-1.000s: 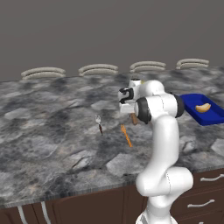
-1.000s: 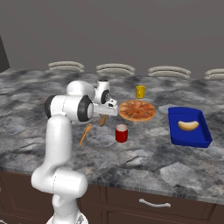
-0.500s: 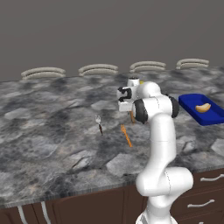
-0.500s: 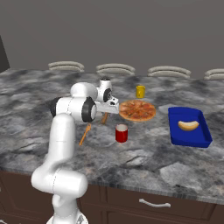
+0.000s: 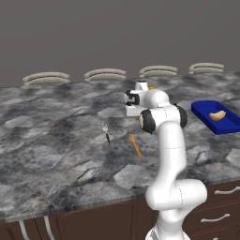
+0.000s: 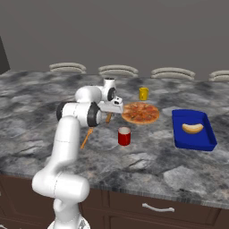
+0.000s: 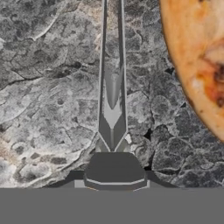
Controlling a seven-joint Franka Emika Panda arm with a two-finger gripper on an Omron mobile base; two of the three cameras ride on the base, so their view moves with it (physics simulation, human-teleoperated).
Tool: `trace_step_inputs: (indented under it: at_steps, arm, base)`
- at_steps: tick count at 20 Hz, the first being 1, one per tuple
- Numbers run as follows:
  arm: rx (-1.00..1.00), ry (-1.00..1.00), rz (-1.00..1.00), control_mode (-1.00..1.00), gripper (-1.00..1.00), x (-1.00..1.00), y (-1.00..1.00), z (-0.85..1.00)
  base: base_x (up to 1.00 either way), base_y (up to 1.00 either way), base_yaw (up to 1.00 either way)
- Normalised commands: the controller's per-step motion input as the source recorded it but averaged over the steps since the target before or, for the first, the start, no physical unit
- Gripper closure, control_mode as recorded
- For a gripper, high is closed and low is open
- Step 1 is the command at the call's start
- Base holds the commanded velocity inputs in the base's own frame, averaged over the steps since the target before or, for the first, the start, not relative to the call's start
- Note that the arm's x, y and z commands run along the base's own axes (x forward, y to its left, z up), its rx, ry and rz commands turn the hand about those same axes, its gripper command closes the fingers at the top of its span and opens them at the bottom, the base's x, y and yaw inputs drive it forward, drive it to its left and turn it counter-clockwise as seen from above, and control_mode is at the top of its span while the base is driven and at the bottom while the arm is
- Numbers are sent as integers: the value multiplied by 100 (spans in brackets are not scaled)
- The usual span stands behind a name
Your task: Take the pizza cutter from the drawer on the left and place it on the dining counter for cutting.
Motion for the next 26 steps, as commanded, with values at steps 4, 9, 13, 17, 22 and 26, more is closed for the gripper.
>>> trace_step_inputs:
  at_steps: [4, 9, 13, 17, 22, 26]
  arm:
    - [0, 0, 0, -100, -100, 1, 0, 0]
    - [0, 0, 0, -100, -100, 3, 0, 5]
    - [0, 0, -2, -100, -100, -17, 0, 42]
    - [0, 0, -4, -100, -100, -66, 0, 69]
    - [0, 0, -5, -100, -100, -98, 0, 67]
    - [0, 0, -3, -100, -100, -100, 0, 44]
  base:
    - [0, 0, 0]
    - [0, 0, 0]
    - [0, 0, 0]
    - [0, 0, 0]
    - [0, 0, 0]
    - [0, 0, 0]
